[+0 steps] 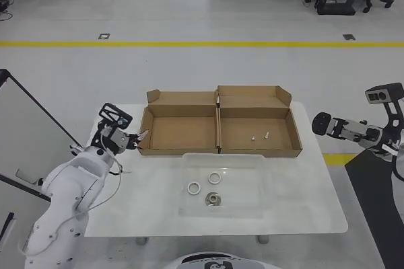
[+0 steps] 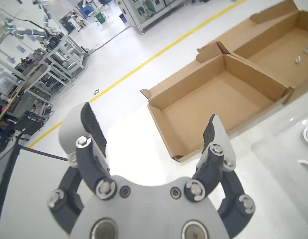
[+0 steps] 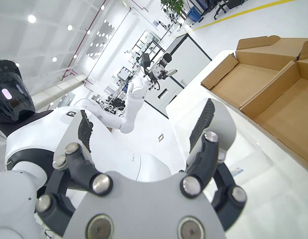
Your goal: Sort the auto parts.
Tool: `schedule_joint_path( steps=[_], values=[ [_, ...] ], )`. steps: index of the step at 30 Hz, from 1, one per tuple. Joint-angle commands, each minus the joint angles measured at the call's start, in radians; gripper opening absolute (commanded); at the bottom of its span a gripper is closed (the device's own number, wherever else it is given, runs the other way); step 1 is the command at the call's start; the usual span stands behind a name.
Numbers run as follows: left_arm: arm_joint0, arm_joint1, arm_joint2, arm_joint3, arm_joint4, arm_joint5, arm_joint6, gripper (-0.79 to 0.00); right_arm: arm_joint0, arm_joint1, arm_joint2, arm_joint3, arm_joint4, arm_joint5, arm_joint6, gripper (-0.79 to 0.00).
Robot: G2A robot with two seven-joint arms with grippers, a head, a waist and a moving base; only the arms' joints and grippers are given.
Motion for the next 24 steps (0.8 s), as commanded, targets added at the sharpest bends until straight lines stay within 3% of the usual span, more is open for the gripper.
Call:
schedule_joint_path(
  steps=[1,5,10,24],
  values=[
    [-0.026,0.001,0.034,-0.023,0.017,-0.045,-0.075,0.0,0.0,0.0,0.0,0.0,0.0,0.0,0.0,0.0],
    [-0.063,0.002,0.102,-0.047,0.03,-0.11,-0.156,0.0,0.0,0.0,0.0,0.0,0.0,0.0,0.0,0.0],
    [-0.137,-0.001,0.16,-0.057,-0.088,-0.177,-0.271,0.0,0.0,0.0,0.0,0.0,0.0,0.0,0.0,0.0],
    [-0.462,-0.015,0.376,0.045,-0.271,-0.308,-0.505,0.0,0.0,0.0,0.0,0.0,0.0,0.0,0.0,0.0]
  ],
)
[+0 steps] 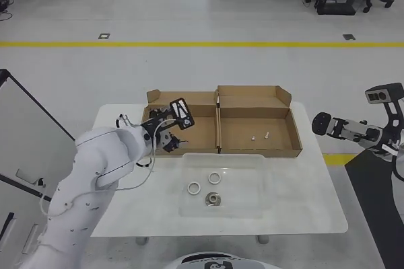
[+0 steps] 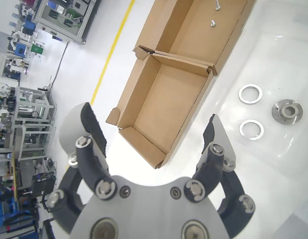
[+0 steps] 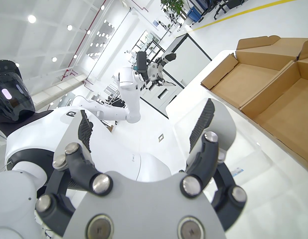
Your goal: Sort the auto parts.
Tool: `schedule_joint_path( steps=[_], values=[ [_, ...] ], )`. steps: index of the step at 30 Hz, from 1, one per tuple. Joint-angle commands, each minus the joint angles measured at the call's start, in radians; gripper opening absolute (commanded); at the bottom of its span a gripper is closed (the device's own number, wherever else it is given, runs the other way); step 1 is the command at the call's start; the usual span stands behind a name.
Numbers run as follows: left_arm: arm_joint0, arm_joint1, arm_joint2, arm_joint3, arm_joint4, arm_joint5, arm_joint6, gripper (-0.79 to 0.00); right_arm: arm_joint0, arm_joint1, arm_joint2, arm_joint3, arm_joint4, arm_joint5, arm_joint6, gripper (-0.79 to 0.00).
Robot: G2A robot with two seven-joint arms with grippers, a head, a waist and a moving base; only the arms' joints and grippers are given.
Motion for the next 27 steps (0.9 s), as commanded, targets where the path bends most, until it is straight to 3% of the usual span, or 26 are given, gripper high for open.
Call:
schedule_joint_path(
  steps=[1,11,20,27],
  values=[
    [-0.05,-0.004,0.038,0.023,-0.031,0.0,-0.042,0.0,0.0,0.0,0.0,0.0,0.0,0.0,0.0,0.0],
    [-0.265,-0.017,0.264,0.137,-0.129,0.129,-0.18,0.0,0.0,0.0,0.0,0.0,0.0,0.0,0.0,0.0],
    [-0.456,-0.013,0.56,0.22,-0.132,0.312,-0.362,0.0,0.0,0.0,0.0,0.0,0.0,0.0,0.0,0.0],
    [-0.581,-0.019,0.68,0.264,-0.417,0.386,-0.436,0.0,0.0,0.0,0.0,0.0,0.0,0.0,0.0,0.0]
  ],
)
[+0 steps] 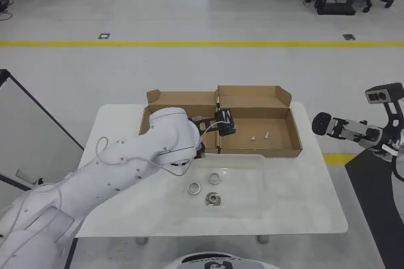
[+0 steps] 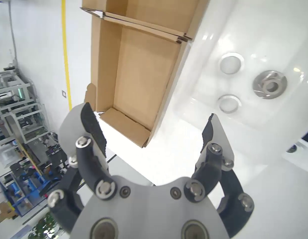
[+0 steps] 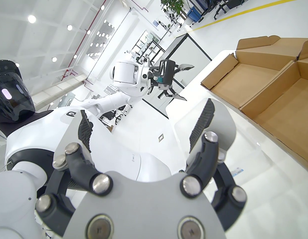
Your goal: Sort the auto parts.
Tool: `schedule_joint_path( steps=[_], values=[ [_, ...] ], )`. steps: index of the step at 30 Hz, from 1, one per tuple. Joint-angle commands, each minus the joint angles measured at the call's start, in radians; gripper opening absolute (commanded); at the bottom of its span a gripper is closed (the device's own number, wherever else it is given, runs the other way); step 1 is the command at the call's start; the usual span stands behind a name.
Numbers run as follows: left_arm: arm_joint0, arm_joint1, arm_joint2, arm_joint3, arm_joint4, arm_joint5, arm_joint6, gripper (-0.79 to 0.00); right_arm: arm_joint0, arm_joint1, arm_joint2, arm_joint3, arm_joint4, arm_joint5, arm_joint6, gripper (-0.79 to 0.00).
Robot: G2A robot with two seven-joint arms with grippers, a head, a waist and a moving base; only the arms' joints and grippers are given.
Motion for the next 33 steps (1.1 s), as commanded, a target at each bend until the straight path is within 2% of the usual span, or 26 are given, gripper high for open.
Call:
schedule_joint_path(
  steps=[1,8,15,25,30,33],
  values=[
    [-0.026,-0.001,0.027,0.019,-0.103,0.001,-0.001,0.0,0.0,0.0,0.0,0.0,0.0,0.0,0.0,0.0],
    [-0.08,-0.003,0.109,0.012,-0.199,-0.024,0.024,0.0,0.0,0.0,0.0,0.0,0.0,0.0,0.0,0.0],
    [-0.029,0.001,0.113,0.009,-0.215,-0.073,0.097,0.0,0.0,0.0,0.0,0.0,0.0,0.0,0.0,0.0],
    [0.03,0.003,0.138,0.051,-0.12,-0.117,0.171,0.0,0.0,0.0,0.0,0.0,0.0,0.0,0.0,0.0],
    [0.054,0.003,0.168,0.038,-0.023,-0.151,0.188,0.0,0.0,0.0,0.0,0.0,0.0,0.0,0.0,0.0],
    [0.076,0.004,0.173,0.038,-0.021,-0.16,0.2,0.0,0.0,0.0,0.0,0.0,0.0,0.0,0.0,0.0]
  ],
)
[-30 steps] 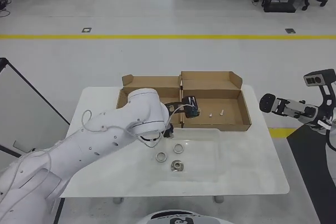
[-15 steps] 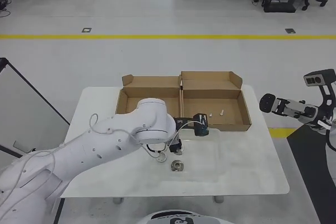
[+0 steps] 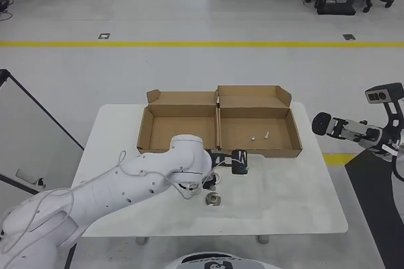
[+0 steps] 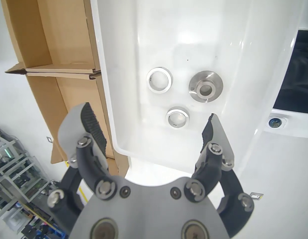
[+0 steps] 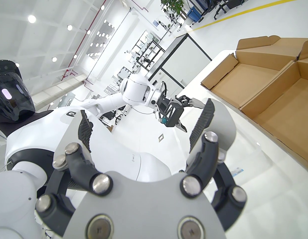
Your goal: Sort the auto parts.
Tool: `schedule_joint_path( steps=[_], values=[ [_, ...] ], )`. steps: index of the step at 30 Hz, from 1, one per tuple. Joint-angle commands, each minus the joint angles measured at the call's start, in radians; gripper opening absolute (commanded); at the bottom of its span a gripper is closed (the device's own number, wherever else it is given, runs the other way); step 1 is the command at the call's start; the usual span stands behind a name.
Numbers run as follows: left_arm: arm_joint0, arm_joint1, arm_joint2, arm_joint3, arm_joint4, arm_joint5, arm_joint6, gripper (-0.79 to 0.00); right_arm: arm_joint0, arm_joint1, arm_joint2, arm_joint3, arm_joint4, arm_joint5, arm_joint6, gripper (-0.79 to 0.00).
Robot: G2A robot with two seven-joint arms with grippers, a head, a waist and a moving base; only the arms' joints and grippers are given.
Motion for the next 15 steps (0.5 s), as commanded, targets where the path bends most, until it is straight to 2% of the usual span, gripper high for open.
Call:
schedule_joint_path(
  steps=[1,8,15],
  values=[
    [0.014,0.001,0.003,0.003,-0.008,-0.009,0.003,0.0,0.0,0.0,0.0,0.0,0.0,0.0,0.0,0.0],
    [0.031,-0.002,0.001,0.015,-0.06,-0.027,-0.004,0.0,0.0,0.0,0.0,0.0,0.0,0.0,0.0,0.0],
    [0.005,-0.028,-0.005,0.076,-0.183,0.039,-0.048,0.0,0.0,0.0,0.0,0.0,0.0,0.0,0.0,0.0]
  ],
)
